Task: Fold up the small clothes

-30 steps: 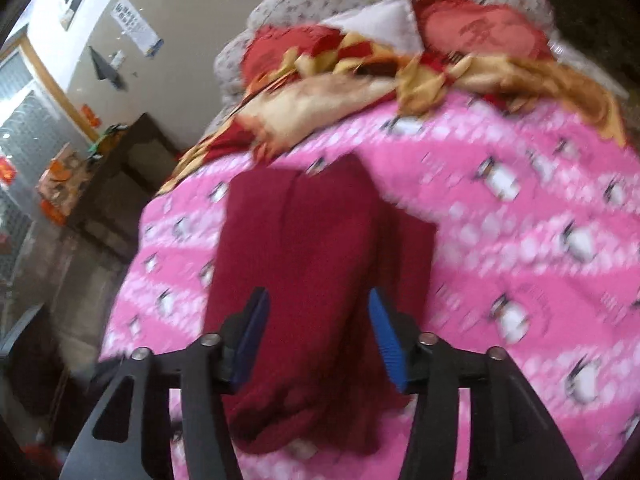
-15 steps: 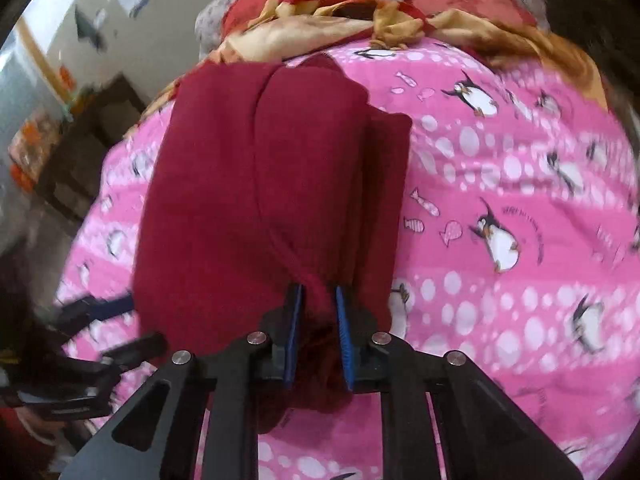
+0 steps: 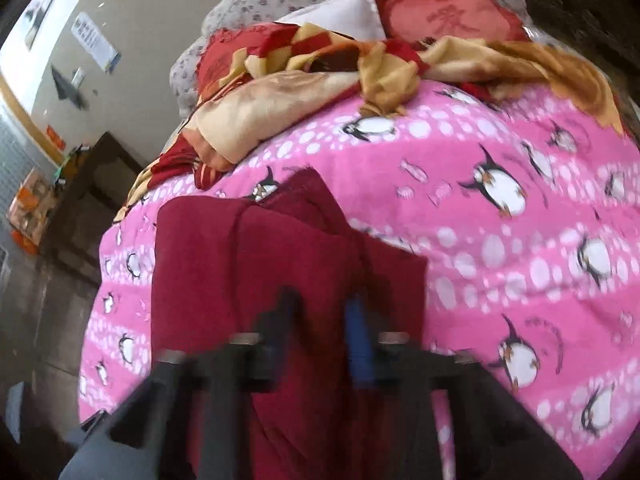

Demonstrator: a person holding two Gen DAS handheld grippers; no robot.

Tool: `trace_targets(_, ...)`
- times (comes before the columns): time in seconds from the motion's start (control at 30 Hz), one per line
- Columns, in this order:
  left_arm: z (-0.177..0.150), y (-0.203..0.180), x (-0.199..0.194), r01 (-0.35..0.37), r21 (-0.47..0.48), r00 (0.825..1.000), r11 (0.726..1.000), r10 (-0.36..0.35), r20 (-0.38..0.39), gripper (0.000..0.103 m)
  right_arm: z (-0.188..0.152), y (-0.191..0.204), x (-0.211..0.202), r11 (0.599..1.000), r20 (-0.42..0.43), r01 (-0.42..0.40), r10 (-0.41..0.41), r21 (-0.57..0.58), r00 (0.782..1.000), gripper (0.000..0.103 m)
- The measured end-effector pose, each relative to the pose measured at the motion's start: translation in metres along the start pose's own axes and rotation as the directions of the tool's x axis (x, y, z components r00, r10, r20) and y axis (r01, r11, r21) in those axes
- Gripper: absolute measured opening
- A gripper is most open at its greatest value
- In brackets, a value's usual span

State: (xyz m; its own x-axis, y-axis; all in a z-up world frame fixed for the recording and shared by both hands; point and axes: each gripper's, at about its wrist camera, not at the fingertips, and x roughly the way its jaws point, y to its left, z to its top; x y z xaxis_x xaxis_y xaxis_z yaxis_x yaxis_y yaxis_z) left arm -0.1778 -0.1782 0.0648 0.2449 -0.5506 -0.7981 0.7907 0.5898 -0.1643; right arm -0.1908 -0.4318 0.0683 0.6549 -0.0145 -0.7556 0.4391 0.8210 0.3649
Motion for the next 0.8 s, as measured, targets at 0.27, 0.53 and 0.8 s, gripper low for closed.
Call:
trace_targets(0.27, 0.002, -0.012, 0.013, -0.026, 0.065, 1.000, 0.998, 0.026, -0.001, 0.078, 0.002, -0.016, 0.016, 0.992, 0.041, 0.117, -0.115, -0.049, 0.993, 0.017)
trace_targets(0.53, -0.001, -0.010, 0.017, -0.037, 0.055, 0.999, 0.998, 0.037, 0.001, 0.080, -0.010, 0.005, -0.043, 0.999, 0.047, -0.003, 0.005, -0.054, 0.999, 0.026)
trace_targets(0.8, -0.001, -0.007, 0.017, -0.042, 0.048, 0.999, 0.998, 0.042, -0.005, 0.080, -0.070, 0.034, -0.043, 0.978, -0.056, -0.009, -0.003, -0.210, 0.998, 0.026)
